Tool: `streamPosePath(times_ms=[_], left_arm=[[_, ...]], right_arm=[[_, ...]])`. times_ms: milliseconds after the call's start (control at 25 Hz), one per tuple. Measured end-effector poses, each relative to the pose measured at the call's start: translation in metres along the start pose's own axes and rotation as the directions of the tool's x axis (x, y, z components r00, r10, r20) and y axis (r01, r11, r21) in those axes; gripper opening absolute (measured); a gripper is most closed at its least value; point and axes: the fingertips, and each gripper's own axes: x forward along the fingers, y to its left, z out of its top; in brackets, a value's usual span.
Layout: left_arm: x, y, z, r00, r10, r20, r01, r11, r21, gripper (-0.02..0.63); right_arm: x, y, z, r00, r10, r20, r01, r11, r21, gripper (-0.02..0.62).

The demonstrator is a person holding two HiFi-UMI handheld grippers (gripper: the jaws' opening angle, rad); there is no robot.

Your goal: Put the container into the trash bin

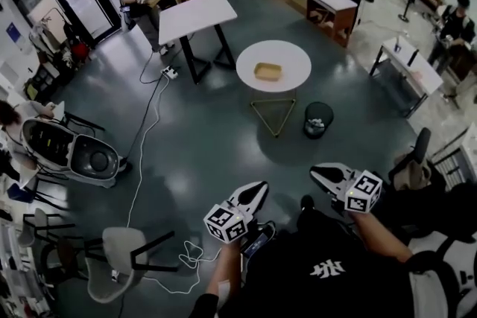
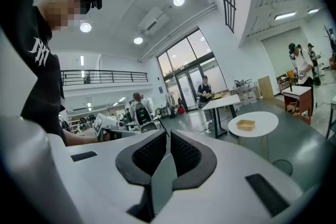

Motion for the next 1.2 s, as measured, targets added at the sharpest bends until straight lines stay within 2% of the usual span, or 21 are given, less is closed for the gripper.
streamPosePath(times_ms=[200, 520, 760, 1080, 1200], left_arm=[[0.016, 0.01, 0.005, 1.0, -0.011, -0.02, 0.011, 1.0, 0.011, 0.003], [0.048, 0.056, 0.03, 0.999, 0.031, -0.038, -0.029, 0.999, 0.045, 0.003], [0.099, 0.095, 0.059, 0.996, 0.058, -0.069, -0.054, 0.997, 0.06, 0.003], [0.172, 0.148, 0.107, 0.997, 0.059, -0.054, -0.054, 0.995, 0.086, 0.003], [0.209, 0.169, 0.115, 0.996, 0.062, -0.056, -0.056, 0.994, 0.097, 0.003]], right_arm=[[0.004, -0.017, 0.006, 1.0, -0.005, 0.019, 0.005, 1.0, 0.002, 0.049], [0.023, -0.086, 0.028, 0.998, -0.016, 0.068, 0.015, 1.0, 0.014, 0.049], [0.052, -0.143, 0.051, 0.998, 0.016, 0.057, -0.015, 1.0, -0.023, 0.049], [0.08, -0.22, 0.09, 0.997, 0.044, 0.064, -0.043, 0.999, -0.027, 0.049], [0.091, -0.261, 0.099, 0.996, 0.057, 0.073, -0.055, 0.998, -0.023, 0.049]])
